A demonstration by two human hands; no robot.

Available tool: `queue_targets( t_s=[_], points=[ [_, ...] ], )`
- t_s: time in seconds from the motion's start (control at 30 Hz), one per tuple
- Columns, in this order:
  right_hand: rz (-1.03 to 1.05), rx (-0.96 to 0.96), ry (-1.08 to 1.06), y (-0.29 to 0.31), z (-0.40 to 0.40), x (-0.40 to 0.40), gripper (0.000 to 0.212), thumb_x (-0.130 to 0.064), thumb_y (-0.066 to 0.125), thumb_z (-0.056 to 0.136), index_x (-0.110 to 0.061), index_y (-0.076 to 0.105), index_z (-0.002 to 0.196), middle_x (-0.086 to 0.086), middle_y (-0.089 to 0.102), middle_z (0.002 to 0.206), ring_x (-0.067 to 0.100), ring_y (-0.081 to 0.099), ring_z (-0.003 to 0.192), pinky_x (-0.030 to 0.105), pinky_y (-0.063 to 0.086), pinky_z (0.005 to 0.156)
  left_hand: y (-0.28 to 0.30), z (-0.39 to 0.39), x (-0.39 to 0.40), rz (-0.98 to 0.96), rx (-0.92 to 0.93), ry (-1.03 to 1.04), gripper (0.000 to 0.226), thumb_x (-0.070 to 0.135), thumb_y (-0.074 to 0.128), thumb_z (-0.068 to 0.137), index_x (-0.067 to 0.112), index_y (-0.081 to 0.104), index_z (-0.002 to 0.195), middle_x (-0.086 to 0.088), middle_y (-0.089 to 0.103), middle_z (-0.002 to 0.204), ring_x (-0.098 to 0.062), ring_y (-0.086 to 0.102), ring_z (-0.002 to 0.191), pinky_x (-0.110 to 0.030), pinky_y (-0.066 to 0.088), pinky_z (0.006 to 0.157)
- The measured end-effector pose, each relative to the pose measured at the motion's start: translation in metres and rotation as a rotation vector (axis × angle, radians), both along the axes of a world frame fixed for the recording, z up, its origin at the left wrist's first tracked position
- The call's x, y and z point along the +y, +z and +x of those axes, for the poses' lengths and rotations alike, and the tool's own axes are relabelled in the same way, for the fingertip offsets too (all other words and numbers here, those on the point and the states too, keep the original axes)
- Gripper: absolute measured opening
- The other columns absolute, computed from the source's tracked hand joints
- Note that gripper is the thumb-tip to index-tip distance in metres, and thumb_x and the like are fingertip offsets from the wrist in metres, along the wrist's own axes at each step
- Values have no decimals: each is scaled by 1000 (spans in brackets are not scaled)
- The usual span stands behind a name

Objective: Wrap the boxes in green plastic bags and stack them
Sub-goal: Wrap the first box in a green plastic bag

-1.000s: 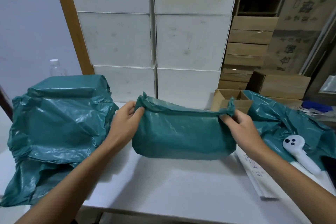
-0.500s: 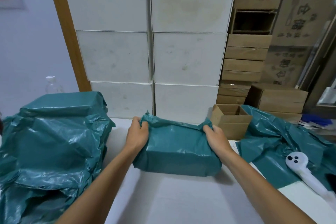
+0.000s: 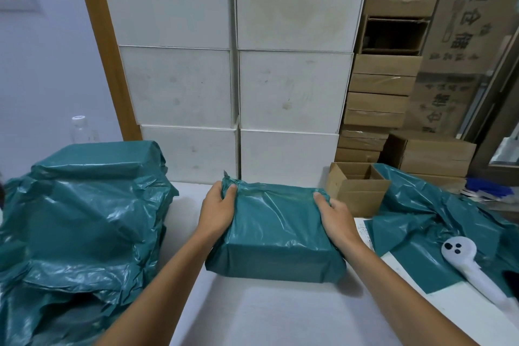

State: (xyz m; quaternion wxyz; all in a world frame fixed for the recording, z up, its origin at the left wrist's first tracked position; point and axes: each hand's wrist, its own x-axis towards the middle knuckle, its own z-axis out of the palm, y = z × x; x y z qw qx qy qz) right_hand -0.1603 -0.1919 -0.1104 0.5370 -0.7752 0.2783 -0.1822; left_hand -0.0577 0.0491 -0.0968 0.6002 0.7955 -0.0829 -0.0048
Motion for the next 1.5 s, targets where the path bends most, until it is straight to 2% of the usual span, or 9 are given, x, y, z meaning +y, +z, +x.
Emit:
queue_targets(
  t_s=[0.3, 0.47, 0.63, 0.77, 0.9, 1.07, 1.3, 1.4, 1.5],
  points=[
    [91, 23, -124, -6, 3, -1, 28, -38, 62, 83, -14, 54, 72, 8, 56, 72, 25, 53, 69, 37, 36, 64, -8, 8, 2, -40, 143, 54, 23, 23, 57, 94, 0, 63, 94, -8, 64, 80, -23, 59, 73, -36, 49, 69],
    [180, 35, -155, -3, 0, 6, 23, -34, 60, 77, -13, 51, 74, 7, 55, 74, 24, 52, 70, 37, 37, 64, -5, 4, 1, -53, 198, 74, 19, 21, 55, 98, 14, 49, 80, -8, 53, 79, -22, 50, 69, -34, 39, 62],
    [133, -94, -180, -14, -10, 15, 21, -29, 65, 85, -17, 51, 94, 4, 63, 92, 24, 61, 82, 42, 48, 74, -19, -10, 8, -103, 128, 91, 16, 23, 55, 101, 23, 51, 117, -3, 65, 112, -21, 65, 89, -36, 49, 72],
    [-168, -155, -148, -6, -9, 9, 22, -15, 69, 86, -22, 57, 102, 1, 61, 108, 23, 57, 102, 39, 48, 84, -15, -5, 16, 239, -332, 91, 56, 0, 60, 93, 32, 55, 138, 2, 45, 145, -22, 40, 134, -38, 36, 107],
    [-644, -113, -54, 4, -7, 8, 27, -4, 65, 86, -29, 68, 80, -12, 67, 97, 13, 49, 97, 38, 40, 85, 5, 4, 14, 697, -889, -178, 47, -16, 62, 66, 23, 79, 88, -1, 75, 113, -34, 65, 113, -45, 48, 89],
    [-764, -25, 60, 13, -10, 11, 38, -2, 57, 91, -33, 70, 72, -16, 72, 81, 12, 61, 81, 39, 43, 95, 25, -16, -3, 798, -446, -227, 30, 22, 43, 94, 25, 72, 103, 0, 73, 107, -31, 65, 97, -39, 53, 84],
    [-1073, 46, 87, 42, -15, 37, 33, -9, 54, 97, -27, 82, 96, -7, 79, 97, 17, 67, 99, 36, 34, 104, 5, -33, -10, 768, -333, -302, 42, 50, 40, 98, 35, 62, 130, 5, 66, 128, -22, 51, 121, -44, 48, 96],
    [-902, 50, 269, 45, -16, 53, 31, -39, 47, 100, -32, 69, 121, -12, 74, 115, 17, 64, 109, 39, 46, 99, 5, -30, -11, 770, -324, -311, 45, 52, 41, 96, 34, 63, 130, 4, 66, 129, -22, 51, 122, -46, 48, 100],
    [-628, 209, 409, 23, -18, 48, 34, -61, 48, 92, -40, 60, 116, -16, 67, 115, 13, 57, 114, 42, 49, 97, 2, -27, -9, 708, -260, -324, 47, 54, 43, 93, 34, 63, 131, 4, 66, 129, -19, 47, 126, -44, 45, 105]
  ],
)
